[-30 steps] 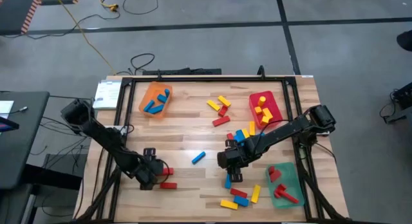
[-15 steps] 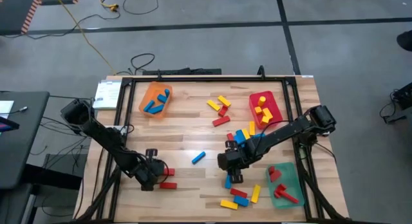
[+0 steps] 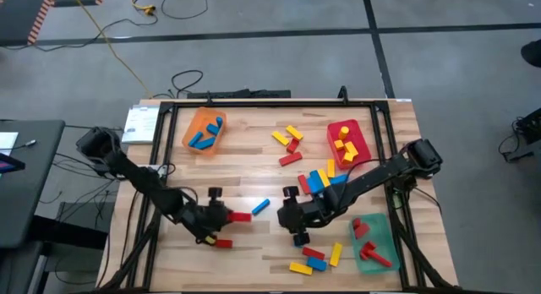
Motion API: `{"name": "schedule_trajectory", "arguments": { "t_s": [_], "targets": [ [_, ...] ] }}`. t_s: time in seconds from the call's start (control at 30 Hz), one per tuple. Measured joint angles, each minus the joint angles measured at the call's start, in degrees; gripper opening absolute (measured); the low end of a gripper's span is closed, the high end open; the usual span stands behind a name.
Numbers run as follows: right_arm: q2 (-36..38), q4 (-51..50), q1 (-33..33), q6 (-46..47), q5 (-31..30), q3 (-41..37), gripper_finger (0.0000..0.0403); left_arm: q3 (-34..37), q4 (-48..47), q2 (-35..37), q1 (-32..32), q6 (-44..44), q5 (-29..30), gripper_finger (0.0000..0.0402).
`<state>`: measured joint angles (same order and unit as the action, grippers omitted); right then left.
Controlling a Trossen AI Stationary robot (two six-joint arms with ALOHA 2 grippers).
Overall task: Sort blocks
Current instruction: Put the red rectangle block into the green bin
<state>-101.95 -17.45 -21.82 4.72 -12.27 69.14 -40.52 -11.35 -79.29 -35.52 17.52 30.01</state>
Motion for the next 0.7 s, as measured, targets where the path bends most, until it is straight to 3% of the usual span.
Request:
{"name": "schedule_trajectory", "arguments": {
  "t_s": [0.13, 0.23, 0.3, 0.53, 0.7],
  "targets": [
    [2.3, 2.33, -0.37, -2.67, -8.41, 0.0, 0.0205, -0.01, 5.27, 3.43, 1.74, -6.98, 3.16, 0.0126],
    [4.5, 5.16, -1.9, -8.71, -16.89, 0.0, 0.0203, -0.04, 8.8, 5.4, 4.02, -11.12, -2.56, 0.0126],
    [5.57, 8.24, -3.51, -15.1, -19.42, 0.0, 0.0203, -0.04, 9.89, 6.2, 5.83, -12.29, -7.56, 0.0126],
    [5.4, 17.68, -6.78, -33.21, -18.65, 0.02, 0.0203, -0.01, 16.35, 6.59, 11.45, -14.62, -22.83, 0.0127],
    [5.15, 18.48, -6.67, -34.95, -17.83, 0.02, 0.0203, -0.01, 20.25, 6.59, 14.72, -14.6, -31.42, 0.0127]
  ]
}}
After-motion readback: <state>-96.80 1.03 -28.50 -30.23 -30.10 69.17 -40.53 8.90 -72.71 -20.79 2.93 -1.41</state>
